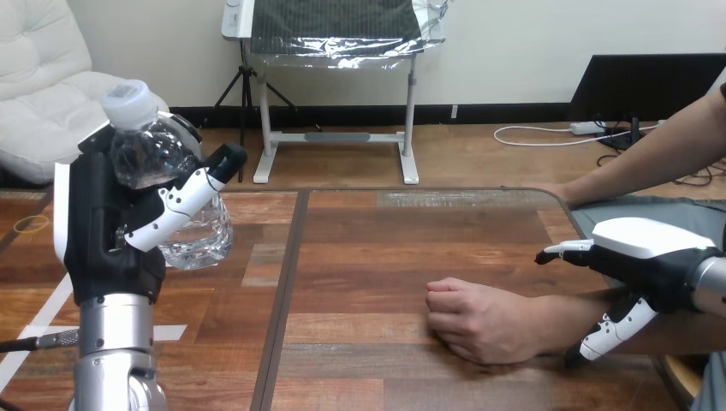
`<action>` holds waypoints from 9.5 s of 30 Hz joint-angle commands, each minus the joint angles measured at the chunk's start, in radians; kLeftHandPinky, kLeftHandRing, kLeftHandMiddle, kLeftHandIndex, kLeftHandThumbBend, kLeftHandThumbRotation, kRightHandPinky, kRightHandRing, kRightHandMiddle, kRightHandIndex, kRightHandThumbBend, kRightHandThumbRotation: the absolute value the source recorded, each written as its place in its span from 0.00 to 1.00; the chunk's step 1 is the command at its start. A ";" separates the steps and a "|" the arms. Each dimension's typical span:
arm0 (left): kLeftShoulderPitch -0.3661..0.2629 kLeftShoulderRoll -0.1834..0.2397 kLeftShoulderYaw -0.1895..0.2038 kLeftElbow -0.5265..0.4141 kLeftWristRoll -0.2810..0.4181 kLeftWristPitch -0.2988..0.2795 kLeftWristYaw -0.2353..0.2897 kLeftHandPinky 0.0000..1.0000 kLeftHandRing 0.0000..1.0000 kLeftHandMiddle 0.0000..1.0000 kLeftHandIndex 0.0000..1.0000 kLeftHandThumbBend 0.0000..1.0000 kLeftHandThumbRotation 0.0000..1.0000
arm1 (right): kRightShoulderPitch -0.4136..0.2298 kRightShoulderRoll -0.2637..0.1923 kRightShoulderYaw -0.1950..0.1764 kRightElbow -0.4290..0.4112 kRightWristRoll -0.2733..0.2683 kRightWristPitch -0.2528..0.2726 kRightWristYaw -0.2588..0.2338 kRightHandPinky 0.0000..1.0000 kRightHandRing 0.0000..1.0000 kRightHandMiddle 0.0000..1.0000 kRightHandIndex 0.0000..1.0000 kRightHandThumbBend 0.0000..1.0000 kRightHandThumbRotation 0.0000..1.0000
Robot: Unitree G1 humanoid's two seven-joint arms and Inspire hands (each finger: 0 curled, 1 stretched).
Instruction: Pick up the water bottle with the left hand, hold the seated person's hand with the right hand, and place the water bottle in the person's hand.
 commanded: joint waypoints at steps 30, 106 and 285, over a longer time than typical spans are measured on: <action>-0.047 0.005 0.005 -0.029 -0.033 -0.026 -0.028 0.15 0.20 0.27 0.30 0.66 0.00 | -0.044 0.047 0.129 0.085 -0.092 0.045 -0.048 0.95 0.93 0.93 0.90 1.00 0.36; -0.062 0.008 0.043 -0.022 -0.059 -0.065 -0.046 0.15 0.21 0.27 0.31 0.64 0.00 | 0.000 0.167 0.186 0.230 -0.042 0.126 -0.151 0.57 0.70 0.74 0.73 0.89 0.28; -0.103 0.005 0.053 0.074 -0.087 -0.084 -0.079 0.17 0.22 0.27 0.31 0.62 0.00 | -0.102 0.108 0.041 -0.056 0.179 0.299 0.084 0.17 0.23 0.30 0.32 0.82 0.04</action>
